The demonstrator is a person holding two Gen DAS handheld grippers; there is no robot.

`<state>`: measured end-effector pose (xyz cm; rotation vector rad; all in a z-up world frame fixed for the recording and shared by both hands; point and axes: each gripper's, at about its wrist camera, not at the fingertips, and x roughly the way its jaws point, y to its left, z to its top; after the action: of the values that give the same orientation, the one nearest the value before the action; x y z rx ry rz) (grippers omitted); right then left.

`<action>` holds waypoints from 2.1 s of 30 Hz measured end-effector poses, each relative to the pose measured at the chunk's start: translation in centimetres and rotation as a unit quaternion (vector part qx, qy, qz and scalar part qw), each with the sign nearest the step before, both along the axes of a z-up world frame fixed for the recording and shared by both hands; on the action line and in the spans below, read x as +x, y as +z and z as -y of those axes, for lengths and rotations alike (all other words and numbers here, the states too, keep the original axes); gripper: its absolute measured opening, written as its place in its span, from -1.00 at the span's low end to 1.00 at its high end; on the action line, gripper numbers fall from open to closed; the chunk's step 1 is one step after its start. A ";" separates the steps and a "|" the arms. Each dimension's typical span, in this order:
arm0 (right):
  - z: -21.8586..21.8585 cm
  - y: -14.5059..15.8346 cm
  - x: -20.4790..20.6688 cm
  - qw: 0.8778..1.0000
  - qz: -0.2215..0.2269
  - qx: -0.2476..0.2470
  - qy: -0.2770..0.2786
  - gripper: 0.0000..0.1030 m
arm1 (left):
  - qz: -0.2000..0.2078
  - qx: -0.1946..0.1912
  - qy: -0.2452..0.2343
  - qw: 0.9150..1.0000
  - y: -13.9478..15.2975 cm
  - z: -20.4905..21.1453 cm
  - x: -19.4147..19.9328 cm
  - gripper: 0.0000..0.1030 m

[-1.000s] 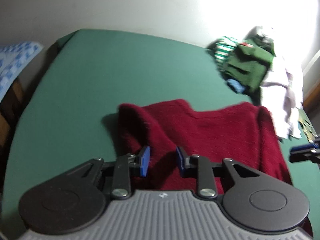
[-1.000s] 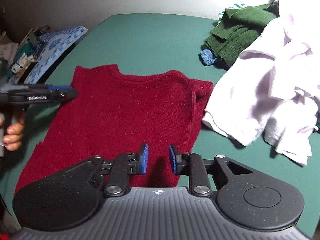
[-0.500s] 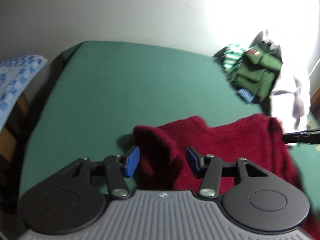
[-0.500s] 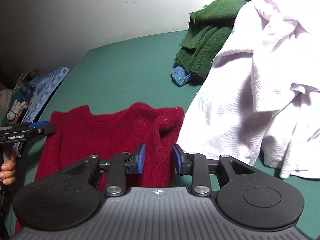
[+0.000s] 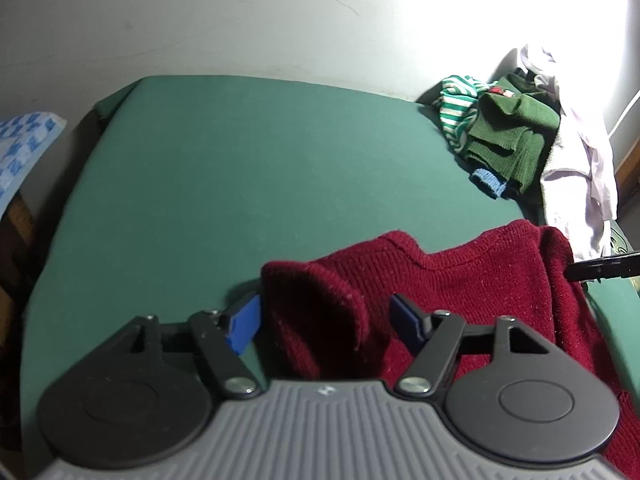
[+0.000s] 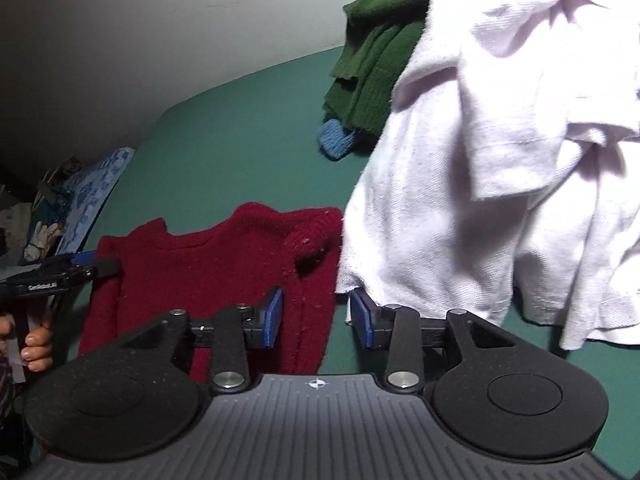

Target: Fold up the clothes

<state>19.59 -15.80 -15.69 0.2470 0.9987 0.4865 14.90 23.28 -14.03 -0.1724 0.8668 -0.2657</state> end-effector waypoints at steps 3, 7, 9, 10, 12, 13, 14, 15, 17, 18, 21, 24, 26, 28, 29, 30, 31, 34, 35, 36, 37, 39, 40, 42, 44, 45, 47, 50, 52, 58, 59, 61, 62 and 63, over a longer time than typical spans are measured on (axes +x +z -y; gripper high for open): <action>-0.7 0.3 0.2 1.000 0.016 0.007 0.009 -0.23 | 0.004 -0.007 -0.007 1.000 -0.1 -0.1 0.4 0.44; -0.7 -0.2 1.6 0.999 0.029 -0.011 -0.014 -0.24 | 0.008 -0.012 -0.016 1.000 -0.2 -0.2 1.2 0.44; -0.6 -0.3 2.3 1.000 0.028 0.000 -0.012 -0.24 | 0.010 -0.010 -0.020 1.000 -0.2 -0.1 1.6 0.44; -0.6 -0.1 2.4 1.000 0.027 0.001 -0.012 -0.24 | 0.009 -0.010 -0.022 1.000 -0.2 -0.1 1.7 0.43; -0.9 1.1 1.9 0.999 0.026 -0.006 0.017 -0.22 | 0.007 -0.012 -0.024 1.000 -0.2 -0.2 1.8 0.43; -1.1 1.7 1.6 0.999 0.028 -0.023 0.033 -0.22 | 0.007 -0.013 -0.027 1.000 -0.2 -0.3 1.7 0.43; -1.3 2.4 1.2 0.997 0.029 -0.049 0.043 -0.21 | 0.008 -0.015 -0.030 0.999 -0.2 -0.4 1.7 0.44; -1.1 3.0 1.0 0.997 0.031 -0.059 0.047 -0.21 | 0.008 -0.016 -0.032 0.999 -0.2 -0.4 1.6 0.44; -0.4 4.2 0.8 0.997 0.041 -0.049 0.049 -0.21 | 0.008 -0.019 -0.035 0.999 -0.3 -0.5 1.7 0.49; -0.1 4.6 1.0 0.997 0.047 -0.034 0.045 -0.21 | 0.007 -0.020 -0.035 0.999 -0.3 -0.5 1.8 0.52; -0.1 4.7 2.1 0.997 0.057 -0.026 0.035 -0.21 | 0.007 -0.017 -0.039 0.999 -0.3 -0.2 2.0 0.57; -0.9 2.7 3.8 0.998 0.041 -0.034 0.036 -0.21 | 0.006 -0.013 -0.044 0.999 -0.2 0.0 2.2 0.60; -1.1 1.1 4.2 0.999 0.018 -0.030 0.038 -0.21 | 0.007 -0.013 -0.048 0.999 -0.3 -0.1 2.1 0.59; -1.1 0.1 4.3 0.999 0.016 -0.022 0.035 -0.21 | 0.009 -0.013 -0.051 0.999 -0.3 -0.2 2.1 0.59; -0.9 0.0 4.3 0.999 0.017 -0.014 0.032 -0.21 | 0.010 -0.011 -0.053 0.998 -0.3 -0.1 2.0 0.59; -0.8 -0.1 4.4 0.999 0.017 -0.007 0.030 -0.21 | 0.010 -0.010 -0.054 0.998 -0.3 -0.1 2.0 0.59; -0.7 0.1 4.4 0.999 0.019 -0.004 0.028 -0.21 | 0.008 -0.011 -0.055 0.998 -0.3 -0.1 2.1 0.59; -0.5 0.9 4.2 0.999 0.029 -0.005 0.028 -0.12 | 0.000 -0.027 -0.052 0.998 -0.2 -0.6 2.3 0.53; -0.5 0.9 4.2 0.999 0.028 -0.013 0.032 -0.11 | -0.002 -0.032 -0.051 0.998 -0.2 -0.7 2.4 0.49; -0.7 0.7 4.3 0.999 0.026 -0.017 0.038 -0.11 | -0.002 -0.036 -0.050 0.998 -0.2 -0.9 2.4 0.45; -0.8 0.5 4.4 0.999 0.024 -0.018 0.042 -0.11 | -0.002 -0.035 -0.050 0.998 -0.2 -0.9 2.5 0.43; -0.9 0.1 4.8 0.999 0.015 -0.013 0.043 -0.13 | 0.000 -0.024 -0.052 0.998 -0.2 -0.6 2.5 0.39; -1.0 -0.1 5.0 0.999 0.011 -0.010 0.042 -0.21 | 0.001 -0.017 -0.054 0.998 -0.1 -0.4 2.5 0.37; -1.3 -0.2 5.0 0.999 0.015 -0.020 0.039 -0.51 | 0.006 0.008 -0.056 0.998 0.0 0.2 2.4 0.14; -1.4 -0.2 4.7 0.999 0.020 -0.027 0.038 -0.71 | 0.006 0.025 -0.056 0.998 0.1 0.6 2.2 -0.09; -1.3 -0.1 4.6 0.999 0.023 -0.027 0.037 -0.71 | 0.005 0.025 -0.054 0.998 0.1 0.5 2.2 -0.24; -1.0 0.4 4.2 0.999 0.032 -0.021 0.033 -0.73 | 0.003 0.024 -0.048 0.999 0.2 0.3 2.1 -0.35; -0.3 1.2 4.0 0.999 0.040 -0.013 0.028 -0.73 | 0.002 0.025 -0.035 0.999 0.4 0.2 1.9 -0.49; -0.2 1.7 3.8 0.999 0.045 -0.012 0.027 -0.73 | 0.010 0.032 -0.031 0.999 0.8 0.4 1.6 -0.56; -0.3 3.4 2.5 0.997 0.077 0.002 0.024 -0.74 | 0.048 0.065 -0.024 0.996 3.2 1.7 0.0 -0.61; -0.4 3.8 2.2 0.996 0.083 0.004 0.024 -0.74 | 0.054 0.069 -0.023 0.996 3.8 1.9 -0.4 -0.62; -0.4 4.5 1.5 0.995 0.095 0.005 0.024 -0.74 | 0.064 0.075 -0.021 0.995 5.2 2.3 -1.2 -0.62; -0.4 4.9 1.1 0.995 0.100 0.007 0.023 -0.74 | 0.071 0.079 -0.020 0.994 5.8 2.4 -1.7 -0.62; -0.3 5.3 0.8 0.994 0.105 0.009 0.023 -0.74 | 0.076 0.082 -0.018 0.994 6.3 2.6 -2.2 -0.62</action>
<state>20.37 -15.49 -10.41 0.1845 0.7955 0.5515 12.73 20.73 -7.69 0.0164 0.7363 -0.2364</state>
